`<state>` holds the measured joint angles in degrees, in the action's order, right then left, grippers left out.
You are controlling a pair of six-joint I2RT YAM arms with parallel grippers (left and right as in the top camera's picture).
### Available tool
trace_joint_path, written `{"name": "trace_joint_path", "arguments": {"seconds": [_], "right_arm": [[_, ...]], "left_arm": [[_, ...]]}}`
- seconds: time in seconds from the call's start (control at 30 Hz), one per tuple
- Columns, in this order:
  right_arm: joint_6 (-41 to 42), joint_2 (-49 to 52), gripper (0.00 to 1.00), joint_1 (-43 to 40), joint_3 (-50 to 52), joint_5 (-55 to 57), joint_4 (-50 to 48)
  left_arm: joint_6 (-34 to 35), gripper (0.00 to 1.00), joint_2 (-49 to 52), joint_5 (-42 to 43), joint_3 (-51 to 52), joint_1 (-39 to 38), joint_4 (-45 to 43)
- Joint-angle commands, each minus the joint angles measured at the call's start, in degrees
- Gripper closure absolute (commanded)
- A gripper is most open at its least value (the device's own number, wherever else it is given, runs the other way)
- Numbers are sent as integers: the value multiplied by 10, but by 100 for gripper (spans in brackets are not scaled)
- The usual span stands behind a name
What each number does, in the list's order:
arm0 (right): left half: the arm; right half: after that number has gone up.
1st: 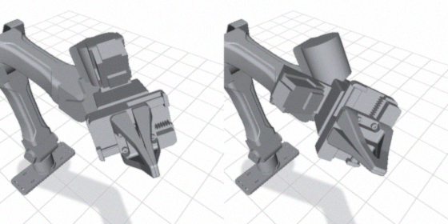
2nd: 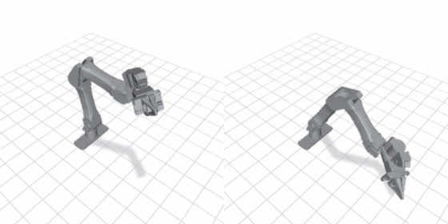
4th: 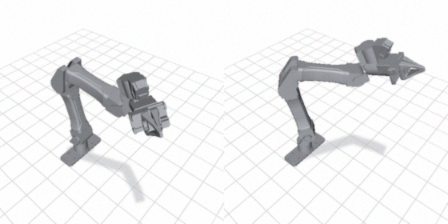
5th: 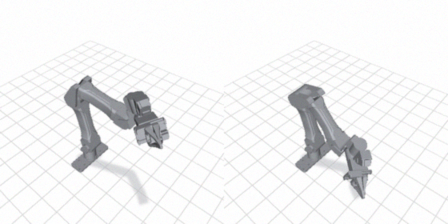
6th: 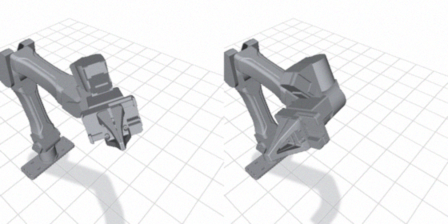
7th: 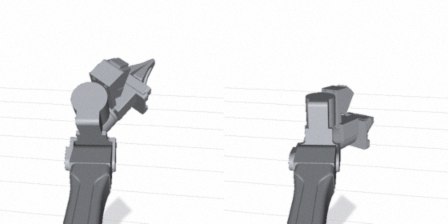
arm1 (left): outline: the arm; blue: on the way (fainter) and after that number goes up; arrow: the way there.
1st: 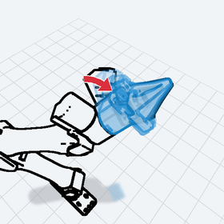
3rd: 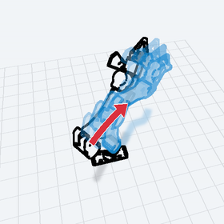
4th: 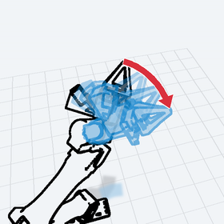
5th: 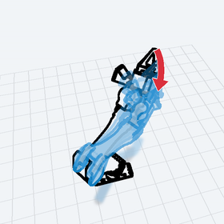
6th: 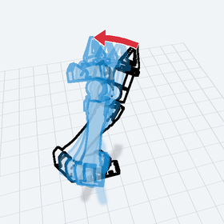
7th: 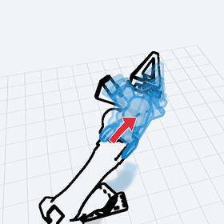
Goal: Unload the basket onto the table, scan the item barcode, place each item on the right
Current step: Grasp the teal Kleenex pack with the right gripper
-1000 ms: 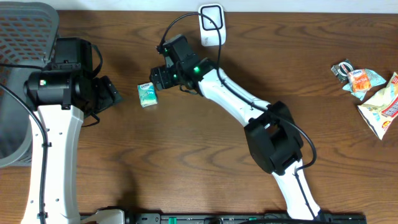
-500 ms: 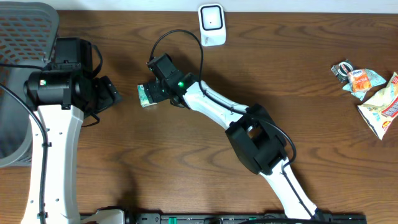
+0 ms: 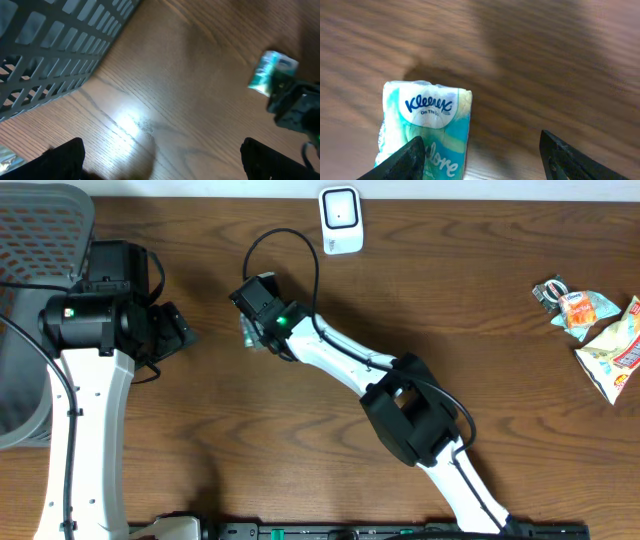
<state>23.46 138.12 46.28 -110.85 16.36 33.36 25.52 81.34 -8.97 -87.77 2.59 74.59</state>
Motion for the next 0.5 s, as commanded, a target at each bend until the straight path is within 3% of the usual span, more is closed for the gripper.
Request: {"name": "trace_joint_path", "arguments": {"seconds": [0.0, 0.47], "right_arm": [[-3, -9, 34, -18, 10, 113, 38], [-3, -96, 32, -23, 10, 133, 118]], "left_arm": [[5, 2, 2, -5, -2, 2, 2], [5, 2, 2, -5, -2, 2, 2]]}}
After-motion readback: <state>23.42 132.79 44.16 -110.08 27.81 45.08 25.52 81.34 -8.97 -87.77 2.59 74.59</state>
